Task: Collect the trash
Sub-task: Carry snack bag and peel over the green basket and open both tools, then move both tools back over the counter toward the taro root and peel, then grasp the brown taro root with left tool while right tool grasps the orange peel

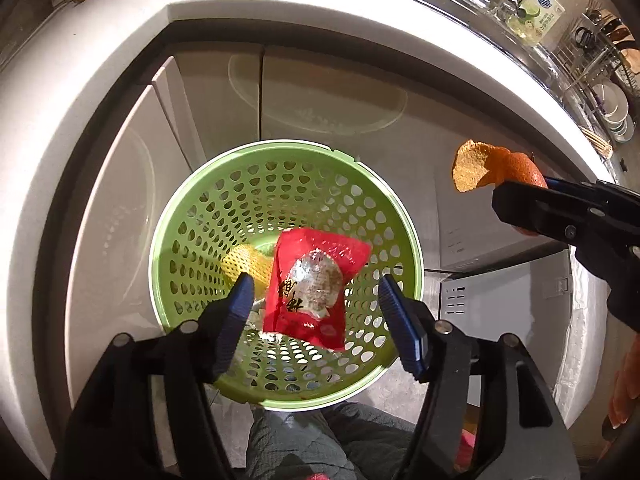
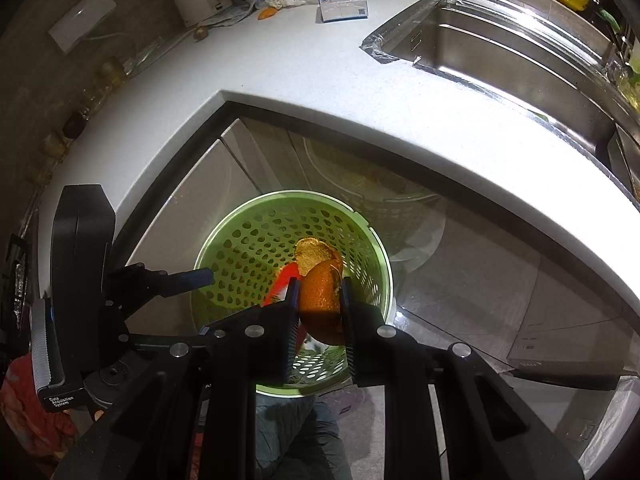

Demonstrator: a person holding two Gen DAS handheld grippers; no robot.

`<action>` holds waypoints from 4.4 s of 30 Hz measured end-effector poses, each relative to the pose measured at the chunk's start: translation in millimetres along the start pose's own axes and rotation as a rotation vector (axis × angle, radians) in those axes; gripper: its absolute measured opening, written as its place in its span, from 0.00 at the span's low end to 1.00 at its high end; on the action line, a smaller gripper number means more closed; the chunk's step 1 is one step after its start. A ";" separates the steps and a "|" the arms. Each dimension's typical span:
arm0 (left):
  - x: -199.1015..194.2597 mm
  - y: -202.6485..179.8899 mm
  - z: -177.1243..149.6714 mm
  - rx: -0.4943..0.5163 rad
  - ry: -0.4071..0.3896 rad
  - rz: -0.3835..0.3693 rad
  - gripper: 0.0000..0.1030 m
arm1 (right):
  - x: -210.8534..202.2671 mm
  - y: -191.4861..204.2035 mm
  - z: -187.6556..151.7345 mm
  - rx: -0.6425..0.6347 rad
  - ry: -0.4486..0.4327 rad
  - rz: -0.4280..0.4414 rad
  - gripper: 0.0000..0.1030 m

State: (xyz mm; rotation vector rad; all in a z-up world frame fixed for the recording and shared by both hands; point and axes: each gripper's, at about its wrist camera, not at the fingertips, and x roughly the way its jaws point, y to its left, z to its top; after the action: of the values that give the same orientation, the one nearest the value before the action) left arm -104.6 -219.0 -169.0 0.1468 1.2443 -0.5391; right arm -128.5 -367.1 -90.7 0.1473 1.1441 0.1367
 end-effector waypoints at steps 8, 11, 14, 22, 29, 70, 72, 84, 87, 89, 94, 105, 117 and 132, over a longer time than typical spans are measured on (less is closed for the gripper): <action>-23.4 4.2 4.2 0.002 -0.039 0.019 0.69 | 1.2 -0.8 1.2 0.001 -0.008 0.014 0.20; -39.8 9.3 5.7 -0.012 -0.067 0.027 0.73 | 8.7 1.0 0.3 -0.006 0.004 0.023 0.20; -56.6 17.4 4.1 -0.025 -0.096 0.050 0.76 | 16.9 6.4 -1.5 -0.022 0.015 0.045 0.21; -88.2 30.9 9.0 -0.069 -0.143 0.114 0.85 | 34.4 27.6 -2.8 -0.072 0.044 0.059 0.52; -109.3 35.1 13.0 -0.092 -0.184 0.140 0.87 | 17.6 31.6 10.0 -0.076 -0.011 0.046 0.66; -179.6 127.4 142.3 -0.166 -0.450 0.285 0.92 | -70.5 35.8 170.8 -0.028 -0.334 -0.027 0.98; -172.8 141.4 158.2 -0.162 -0.447 0.287 0.92 | -60.1 38.5 188.5 -0.025 -0.339 -0.031 0.98; -109.9 236.0 248.7 -0.165 -0.442 0.258 0.92 | 28.3 83.1 292.5 -0.075 -0.308 -0.019 0.97; -85.4 257.7 270.0 -0.165 -0.422 0.263 0.92 | 52.6 93.0 314.9 -0.082 -0.297 -0.024 0.97; -70.4 269.7 282.4 -0.156 -0.411 0.275 0.92 | 68.2 97.2 328.0 -0.077 -0.287 -0.023 0.97; -41.8 295.8 304.3 -0.177 -0.383 0.261 0.86 | 105.3 102.2 354.1 -0.075 -0.253 -0.016 0.98; -19.6 317.1 326.3 -0.234 -0.363 0.241 0.75 | 147.8 100.0 378.9 -0.073 -0.204 -0.005 0.98; -14.8 315.9 338.2 -0.217 -0.371 0.264 0.32 | 159.5 97.6 387.4 -0.072 -0.196 -0.003 0.91; -41.4 314.1 320.3 -0.242 -0.402 0.275 0.32 | 214.3 124.4 422.1 -0.110 -0.128 -0.098 0.24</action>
State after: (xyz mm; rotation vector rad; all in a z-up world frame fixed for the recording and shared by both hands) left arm 307.6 -59.5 -82.0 0.0029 0.8682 -0.1639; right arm 339.9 -225.3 -87.8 0.0024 1.0112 0.1017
